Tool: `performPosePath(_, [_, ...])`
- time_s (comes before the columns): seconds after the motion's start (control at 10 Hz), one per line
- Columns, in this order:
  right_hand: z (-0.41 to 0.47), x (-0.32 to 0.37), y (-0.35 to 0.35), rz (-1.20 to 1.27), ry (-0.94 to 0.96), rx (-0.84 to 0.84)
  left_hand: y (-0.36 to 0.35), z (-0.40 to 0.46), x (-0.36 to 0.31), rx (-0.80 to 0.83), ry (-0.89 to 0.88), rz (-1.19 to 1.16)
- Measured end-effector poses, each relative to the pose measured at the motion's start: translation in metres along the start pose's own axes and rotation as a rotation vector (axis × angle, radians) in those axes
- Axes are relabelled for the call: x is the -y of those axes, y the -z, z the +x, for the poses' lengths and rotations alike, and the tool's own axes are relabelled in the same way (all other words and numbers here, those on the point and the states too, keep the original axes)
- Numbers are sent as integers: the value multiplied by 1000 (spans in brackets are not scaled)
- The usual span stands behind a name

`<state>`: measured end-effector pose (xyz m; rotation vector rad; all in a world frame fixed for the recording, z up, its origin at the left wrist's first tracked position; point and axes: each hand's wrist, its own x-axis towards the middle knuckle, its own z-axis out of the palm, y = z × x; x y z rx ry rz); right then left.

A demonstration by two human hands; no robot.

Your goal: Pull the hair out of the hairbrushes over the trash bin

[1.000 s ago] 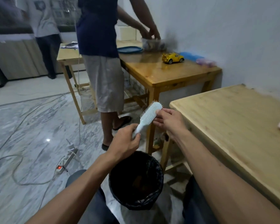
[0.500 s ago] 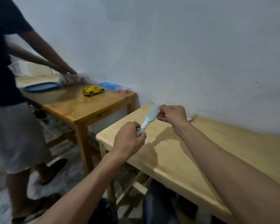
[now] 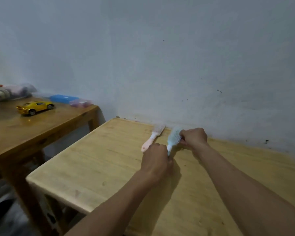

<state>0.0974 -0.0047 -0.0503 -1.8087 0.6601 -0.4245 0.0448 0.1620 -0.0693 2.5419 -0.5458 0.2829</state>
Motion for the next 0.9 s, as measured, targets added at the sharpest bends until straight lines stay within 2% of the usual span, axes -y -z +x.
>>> performPosePath(0.3, [46,-8,-19,-64,-3,28,-20,33,2,-54,40,64])
performPosePath(0.6, [63,-6,-25,-176,-3,5,-27,53,0,-17,41,54])
performPosePath(0.8, [63,-6,-25,-165,1,26,-21,55,-6,1,12,107])
performPosePath(0.9, [57,-2,-20,-142,-17,10,-15,46,-6,-147,-14,36])
